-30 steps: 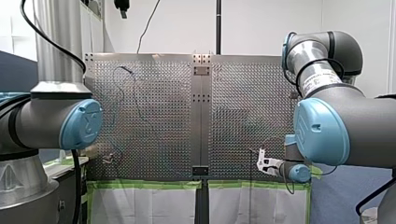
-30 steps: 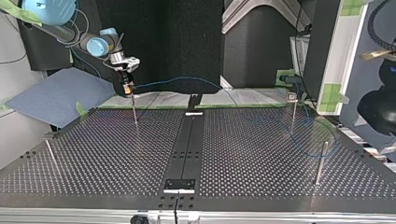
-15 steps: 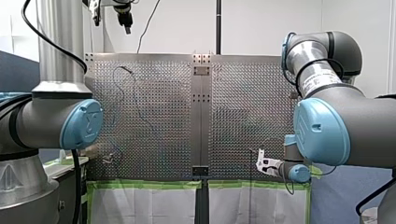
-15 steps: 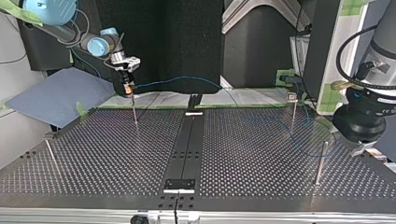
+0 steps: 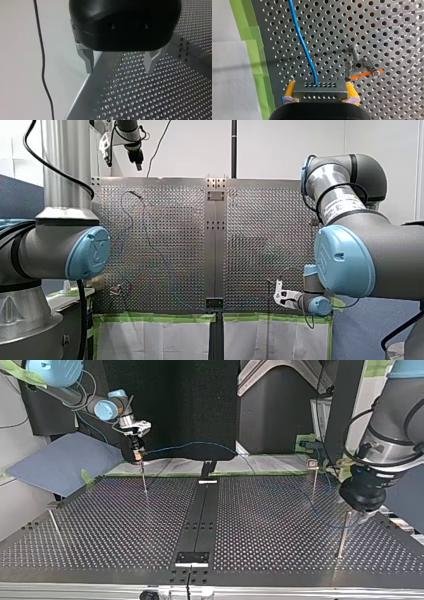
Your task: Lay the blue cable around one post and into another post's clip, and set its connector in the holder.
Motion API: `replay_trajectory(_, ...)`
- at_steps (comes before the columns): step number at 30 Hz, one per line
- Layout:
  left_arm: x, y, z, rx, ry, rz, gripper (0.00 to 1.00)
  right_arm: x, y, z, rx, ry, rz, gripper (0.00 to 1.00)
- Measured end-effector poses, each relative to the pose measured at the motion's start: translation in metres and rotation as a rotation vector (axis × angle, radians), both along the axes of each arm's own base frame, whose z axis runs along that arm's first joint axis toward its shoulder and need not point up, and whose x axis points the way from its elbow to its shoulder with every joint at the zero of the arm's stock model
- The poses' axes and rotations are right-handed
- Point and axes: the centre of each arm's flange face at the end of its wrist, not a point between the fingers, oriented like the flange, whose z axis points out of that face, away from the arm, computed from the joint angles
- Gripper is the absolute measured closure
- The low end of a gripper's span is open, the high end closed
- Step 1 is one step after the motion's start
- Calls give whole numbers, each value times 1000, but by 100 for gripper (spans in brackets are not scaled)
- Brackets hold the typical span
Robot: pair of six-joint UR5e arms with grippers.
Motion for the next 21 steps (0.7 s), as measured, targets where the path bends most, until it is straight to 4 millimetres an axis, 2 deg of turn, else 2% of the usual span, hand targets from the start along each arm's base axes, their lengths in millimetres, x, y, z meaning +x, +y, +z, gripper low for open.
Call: replay_trajectory(21, 20, 3, -66, 56, 7, 12, 0, 1, 1, -1, 2, 0, 3, 98)
